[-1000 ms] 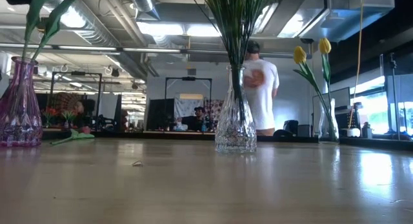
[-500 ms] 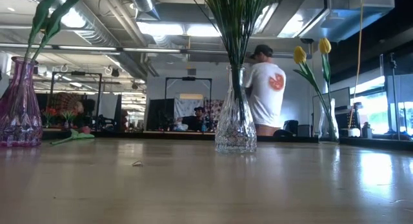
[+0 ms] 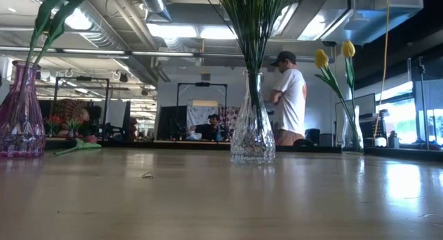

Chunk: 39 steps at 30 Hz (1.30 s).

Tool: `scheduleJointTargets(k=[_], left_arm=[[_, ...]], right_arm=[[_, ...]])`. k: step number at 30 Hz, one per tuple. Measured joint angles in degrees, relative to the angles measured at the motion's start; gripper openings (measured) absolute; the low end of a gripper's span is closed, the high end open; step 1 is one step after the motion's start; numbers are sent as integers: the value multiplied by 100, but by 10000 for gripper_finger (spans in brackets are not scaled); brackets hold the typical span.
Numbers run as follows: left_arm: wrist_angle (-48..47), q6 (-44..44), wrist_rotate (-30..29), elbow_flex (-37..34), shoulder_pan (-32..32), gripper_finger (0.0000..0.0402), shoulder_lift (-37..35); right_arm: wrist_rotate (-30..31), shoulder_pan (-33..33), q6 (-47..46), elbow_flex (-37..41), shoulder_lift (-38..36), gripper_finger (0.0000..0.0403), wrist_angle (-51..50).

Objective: Sort flowers into vase by color
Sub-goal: Put the red tulip into the violet vase

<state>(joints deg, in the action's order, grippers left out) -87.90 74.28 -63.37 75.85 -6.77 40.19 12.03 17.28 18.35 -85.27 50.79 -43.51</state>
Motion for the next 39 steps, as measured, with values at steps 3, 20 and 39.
scheduleJointTargets(k=[3, 20, 39], left_arm=[[133, 293, -103, -433, 301, 129, 145], [3286, -2847, 2846, -1164, 4437, 127, 2216], [3501, -2241, 4743, -2342, 6719, 169, 4749]], right_arm=[[0, 0, 13, 0, 140, 189, 6], [-445, 0, 154, 2, 565, 189, -74], [-517, 0, 1298, 0, 529, 270, -304]])
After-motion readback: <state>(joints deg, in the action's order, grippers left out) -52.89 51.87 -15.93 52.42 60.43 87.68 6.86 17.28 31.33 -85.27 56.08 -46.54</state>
